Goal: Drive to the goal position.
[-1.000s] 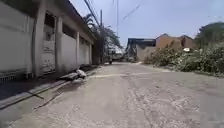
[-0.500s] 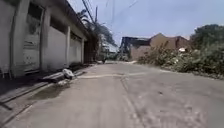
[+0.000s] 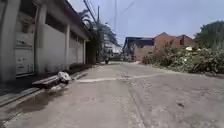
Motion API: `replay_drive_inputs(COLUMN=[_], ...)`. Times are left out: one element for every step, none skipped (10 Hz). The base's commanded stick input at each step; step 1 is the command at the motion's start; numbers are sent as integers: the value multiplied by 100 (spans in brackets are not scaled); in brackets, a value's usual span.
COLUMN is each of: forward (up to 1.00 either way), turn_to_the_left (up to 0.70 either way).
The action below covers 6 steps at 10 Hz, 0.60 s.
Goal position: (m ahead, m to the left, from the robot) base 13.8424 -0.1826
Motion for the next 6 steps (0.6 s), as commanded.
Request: replay_drive_inputs(forward=[100,100,100,100,100,100], turn_to_the_left=[-2,-2,-2,-2,-2,-2])
